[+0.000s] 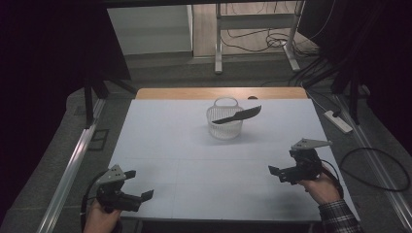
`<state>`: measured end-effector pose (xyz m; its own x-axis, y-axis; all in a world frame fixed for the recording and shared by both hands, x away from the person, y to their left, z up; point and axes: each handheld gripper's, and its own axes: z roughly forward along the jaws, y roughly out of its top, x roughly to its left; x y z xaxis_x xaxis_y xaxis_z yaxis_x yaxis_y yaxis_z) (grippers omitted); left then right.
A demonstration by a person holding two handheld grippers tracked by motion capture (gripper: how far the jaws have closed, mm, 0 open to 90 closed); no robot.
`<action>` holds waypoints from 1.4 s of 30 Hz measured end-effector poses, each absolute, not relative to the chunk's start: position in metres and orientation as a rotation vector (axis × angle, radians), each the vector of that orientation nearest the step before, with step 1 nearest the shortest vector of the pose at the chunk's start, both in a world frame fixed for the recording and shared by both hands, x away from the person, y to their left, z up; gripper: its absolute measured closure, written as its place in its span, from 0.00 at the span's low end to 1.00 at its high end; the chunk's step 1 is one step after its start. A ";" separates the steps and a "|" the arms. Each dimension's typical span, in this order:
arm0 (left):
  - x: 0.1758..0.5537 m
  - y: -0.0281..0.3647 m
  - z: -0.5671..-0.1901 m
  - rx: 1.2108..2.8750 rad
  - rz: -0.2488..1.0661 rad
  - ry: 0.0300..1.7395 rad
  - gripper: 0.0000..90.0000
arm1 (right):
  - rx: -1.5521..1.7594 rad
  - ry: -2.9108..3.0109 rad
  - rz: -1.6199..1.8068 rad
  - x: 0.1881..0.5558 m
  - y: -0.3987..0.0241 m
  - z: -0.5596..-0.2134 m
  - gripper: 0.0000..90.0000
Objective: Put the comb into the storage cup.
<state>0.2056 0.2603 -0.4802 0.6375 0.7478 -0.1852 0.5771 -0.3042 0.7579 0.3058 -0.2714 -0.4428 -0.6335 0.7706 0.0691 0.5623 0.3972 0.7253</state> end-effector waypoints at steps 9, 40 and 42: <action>0.206 0.260 -0.480 2.009 0.253 1.038 0.00 | 1.199 2.364 1.075 0.297 -0.281 -0.444 0.00; 0.206 0.259 -0.481 2.017 0.249 1.034 0.00 | 1.308 2.290 1.009 0.270 -0.310 -0.449 0.00; 0.206 0.259 -0.481 2.017 0.249 1.034 0.00 | 1.322 2.289 1.000 0.267 -0.312 -0.450 0.00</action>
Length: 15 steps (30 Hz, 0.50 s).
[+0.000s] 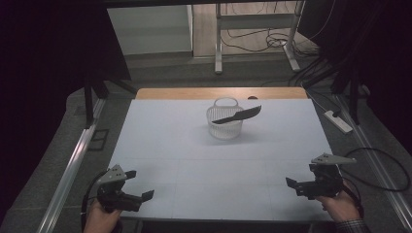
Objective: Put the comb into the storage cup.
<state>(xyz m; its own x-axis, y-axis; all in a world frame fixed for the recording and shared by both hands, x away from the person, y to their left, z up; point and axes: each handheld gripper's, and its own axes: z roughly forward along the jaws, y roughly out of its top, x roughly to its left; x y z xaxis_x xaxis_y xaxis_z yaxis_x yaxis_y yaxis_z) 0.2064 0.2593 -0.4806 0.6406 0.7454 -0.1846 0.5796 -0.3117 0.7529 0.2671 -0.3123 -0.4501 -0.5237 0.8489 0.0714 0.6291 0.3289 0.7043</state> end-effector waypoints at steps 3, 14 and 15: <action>0.206 0.259 -0.481 2.017 0.248 1.034 0.00 | 1.328 2.285 0.995 0.265 -0.314 -0.451 0.00; 0.207 0.259 -0.481 2.019 0.251 1.034 0.00 | 1.341 2.276 0.961 0.257 -0.321 -0.453 0.00; 0.207 0.259 -0.481 2.017 0.250 1.036 0.00 | 1.342 2.273 0.955 0.256 -0.321 -0.454 0.00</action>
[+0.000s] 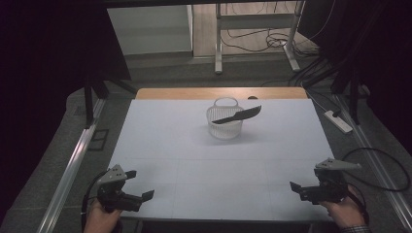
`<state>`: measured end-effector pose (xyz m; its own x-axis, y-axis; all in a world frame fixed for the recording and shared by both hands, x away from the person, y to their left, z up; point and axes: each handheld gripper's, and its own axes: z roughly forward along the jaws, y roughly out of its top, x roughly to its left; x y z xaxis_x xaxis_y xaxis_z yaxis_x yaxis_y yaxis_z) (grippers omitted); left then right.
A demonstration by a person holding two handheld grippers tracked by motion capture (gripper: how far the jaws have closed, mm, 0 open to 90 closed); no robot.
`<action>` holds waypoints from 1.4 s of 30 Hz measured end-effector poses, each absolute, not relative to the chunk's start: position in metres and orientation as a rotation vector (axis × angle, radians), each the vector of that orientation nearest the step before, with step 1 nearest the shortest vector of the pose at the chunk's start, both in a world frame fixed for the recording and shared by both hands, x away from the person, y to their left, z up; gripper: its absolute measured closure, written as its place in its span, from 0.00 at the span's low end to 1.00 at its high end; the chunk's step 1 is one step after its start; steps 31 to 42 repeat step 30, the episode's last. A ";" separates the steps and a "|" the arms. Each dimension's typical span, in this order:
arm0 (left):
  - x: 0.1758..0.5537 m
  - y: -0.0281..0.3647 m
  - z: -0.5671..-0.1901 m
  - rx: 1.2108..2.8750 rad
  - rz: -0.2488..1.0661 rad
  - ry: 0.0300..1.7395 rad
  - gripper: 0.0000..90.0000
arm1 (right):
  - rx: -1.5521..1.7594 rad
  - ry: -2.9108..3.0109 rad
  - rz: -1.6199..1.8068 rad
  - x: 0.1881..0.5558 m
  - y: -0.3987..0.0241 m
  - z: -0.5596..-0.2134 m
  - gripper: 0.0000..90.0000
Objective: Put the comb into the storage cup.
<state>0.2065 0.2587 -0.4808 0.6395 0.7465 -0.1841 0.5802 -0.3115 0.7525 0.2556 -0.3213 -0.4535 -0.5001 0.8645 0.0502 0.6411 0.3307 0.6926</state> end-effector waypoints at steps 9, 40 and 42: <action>0.207 0.259 -0.481 2.020 0.251 1.034 0.00 | 1.349 2.259 0.922 0.249 -0.324 -0.454 0.00; 0.208 0.258 -0.481 2.024 0.245 1.036 0.00 | 1.362 2.246 0.802 0.238 -0.326 -0.455 0.00; 0.208 0.258 -0.481 2.024 0.245 1.036 0.00 | 1.362 2.246 0.802 0.238 -0.326 -0.455 0.00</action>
